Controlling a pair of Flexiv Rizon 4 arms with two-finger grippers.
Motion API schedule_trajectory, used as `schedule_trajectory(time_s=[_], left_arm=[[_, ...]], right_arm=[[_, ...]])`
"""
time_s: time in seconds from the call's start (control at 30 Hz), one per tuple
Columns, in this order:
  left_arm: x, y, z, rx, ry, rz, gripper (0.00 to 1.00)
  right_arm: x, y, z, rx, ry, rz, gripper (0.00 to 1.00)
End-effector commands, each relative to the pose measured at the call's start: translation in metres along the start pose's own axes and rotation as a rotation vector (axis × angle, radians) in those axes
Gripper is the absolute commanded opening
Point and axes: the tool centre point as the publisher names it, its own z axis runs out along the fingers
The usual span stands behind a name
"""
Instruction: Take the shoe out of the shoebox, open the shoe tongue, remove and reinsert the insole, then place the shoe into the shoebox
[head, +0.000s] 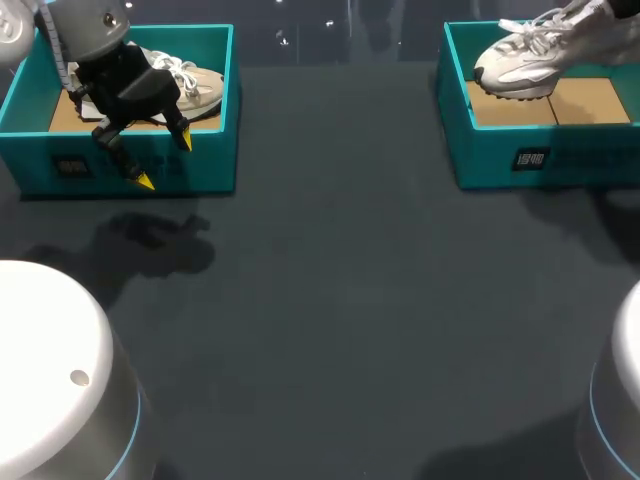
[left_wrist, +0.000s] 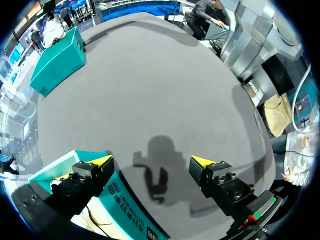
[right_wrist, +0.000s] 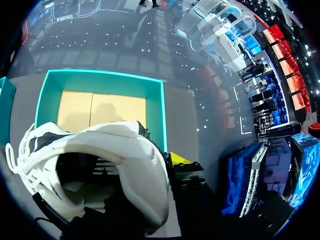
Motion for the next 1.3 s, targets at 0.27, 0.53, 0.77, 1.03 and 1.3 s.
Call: schedule_trajectory(time_s=[0.27, 0.53, 0.77, 1.03, 1.3], left_arm=[[0.000, 0.000, 0.000, -0.002, 0.002, 0.001, 1.00], [0.000, 0.000, 0.000, -0.002, 0.002, 0.001, 1.00], [0.000, 0.000, 0.000, -0.002, 0.002, 0.001, 1.00], [0.000, 0.000, 0.000, -0.002, 0.002, 0.001, 1.00], [0.000, 0.000, 0.000, -0.002, 0.002, 0.001, 1.00]], right_arm=[[-0.004, -0.012, 0.020, 0.004, 0.001, 0.137, 0.00], [0.000, -0.025, 0.038, 0.024, -0.030, 0.191, 0.00], [0.001, -0.037, 0.051, 0.033, -0.044, 0.212, 0.00], [0.007, -0.052, 0.065, 0.054, -0.038, 0.230, 0.00], [0.017, -0.063, 0.072, 0.075, -0.032, 0.232, 0.00]])
